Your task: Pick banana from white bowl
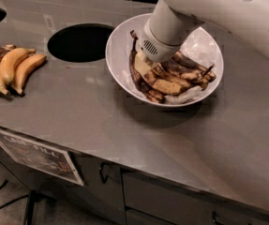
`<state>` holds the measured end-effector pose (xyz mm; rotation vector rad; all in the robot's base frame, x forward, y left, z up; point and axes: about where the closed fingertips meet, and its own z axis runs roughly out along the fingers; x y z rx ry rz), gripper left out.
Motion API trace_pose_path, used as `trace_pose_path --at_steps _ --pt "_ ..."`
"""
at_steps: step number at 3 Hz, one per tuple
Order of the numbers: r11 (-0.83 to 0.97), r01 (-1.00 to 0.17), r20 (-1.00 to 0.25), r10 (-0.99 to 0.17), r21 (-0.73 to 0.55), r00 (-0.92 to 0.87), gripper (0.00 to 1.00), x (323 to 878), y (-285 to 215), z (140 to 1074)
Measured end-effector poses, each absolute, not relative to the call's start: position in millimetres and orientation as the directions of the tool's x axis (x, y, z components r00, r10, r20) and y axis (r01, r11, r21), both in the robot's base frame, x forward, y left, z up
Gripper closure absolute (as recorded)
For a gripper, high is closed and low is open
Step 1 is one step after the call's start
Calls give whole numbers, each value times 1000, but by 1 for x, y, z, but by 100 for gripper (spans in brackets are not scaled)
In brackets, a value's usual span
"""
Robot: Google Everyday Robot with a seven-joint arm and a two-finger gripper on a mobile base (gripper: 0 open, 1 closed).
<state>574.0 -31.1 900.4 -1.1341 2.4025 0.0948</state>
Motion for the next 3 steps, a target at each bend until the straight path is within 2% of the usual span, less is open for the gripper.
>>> trace_pose_path --at_steps 3 --pt "685 -703 -510 -682 -192 -525 100 566 -41 930"
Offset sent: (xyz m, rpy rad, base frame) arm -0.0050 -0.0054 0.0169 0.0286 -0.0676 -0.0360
